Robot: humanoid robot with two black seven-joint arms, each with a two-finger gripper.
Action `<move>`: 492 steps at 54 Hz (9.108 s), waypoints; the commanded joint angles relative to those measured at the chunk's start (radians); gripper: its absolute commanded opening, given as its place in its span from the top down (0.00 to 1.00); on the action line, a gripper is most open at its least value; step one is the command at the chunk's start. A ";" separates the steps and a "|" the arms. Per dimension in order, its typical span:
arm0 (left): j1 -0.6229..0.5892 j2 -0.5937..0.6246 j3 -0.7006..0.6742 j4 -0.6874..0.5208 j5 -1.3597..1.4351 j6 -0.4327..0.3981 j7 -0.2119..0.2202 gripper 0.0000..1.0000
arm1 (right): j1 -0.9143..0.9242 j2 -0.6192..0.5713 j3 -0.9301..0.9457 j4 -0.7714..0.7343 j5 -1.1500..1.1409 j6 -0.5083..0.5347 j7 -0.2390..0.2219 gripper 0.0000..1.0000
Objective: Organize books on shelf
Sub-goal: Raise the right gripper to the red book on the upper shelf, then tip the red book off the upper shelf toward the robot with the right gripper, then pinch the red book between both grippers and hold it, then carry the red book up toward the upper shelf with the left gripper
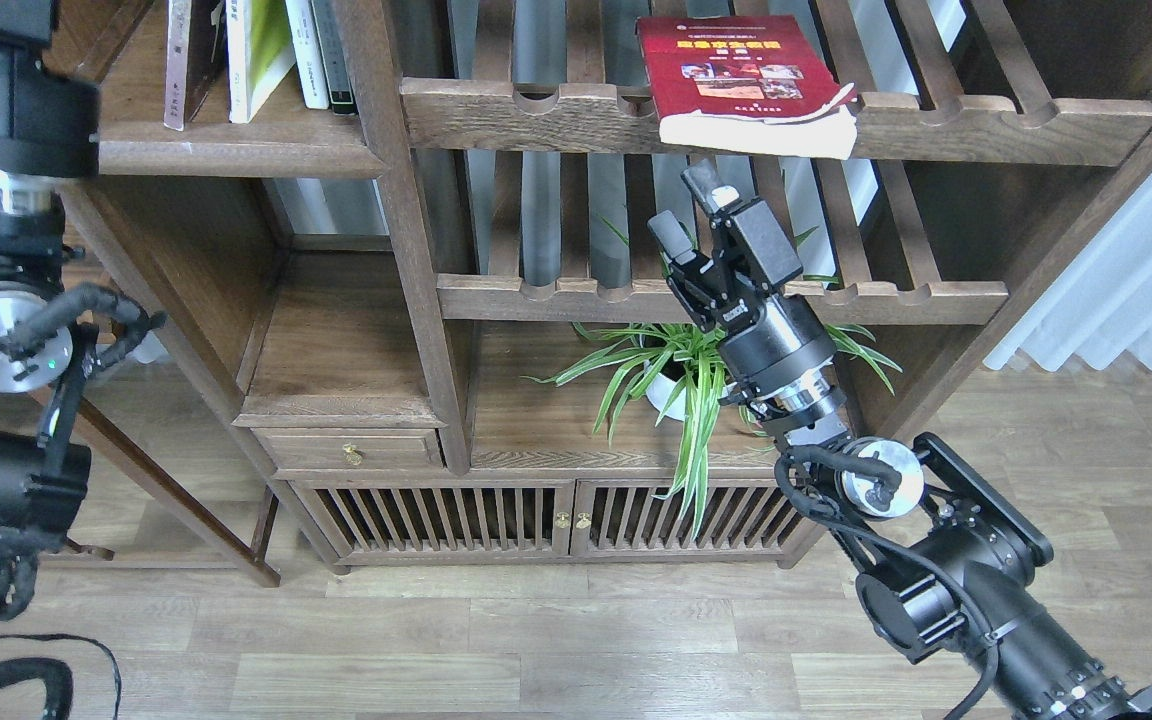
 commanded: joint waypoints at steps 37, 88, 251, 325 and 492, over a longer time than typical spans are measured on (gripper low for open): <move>0.169 -0.108 0.045 0.000 -0.001 0.000 0.126 0.08 | 0.070 -0.041 0.080 0.037 0.000 -0.246 0.002 0.03; 0.192 -0.108 0.103 0.002 0.000 0.000 0.138 0.07 | 0.094 -0.101 0.095 0.063 0.000 -0.417 0.002 0.34; 0.306 -0.108 0.362 0.002 -0.310 0.000 0.228 0.13 | -0.217 -0.037 -0.229 0.184 -0.038 0.000 0.083 0.95; 0.327 -0.108 0.469 0.009 -0.589 0.000 0.241 0.18 | -0.226 0.000 -0.344 0.118 -0.076 0.000 0.072 0.95; 0.252 0.072 0.476 0.000 -0.469 0.000 0.253 1.00 | -0.182 0.101 -0.051 0.040 -0.110 0.000 0.078 0.08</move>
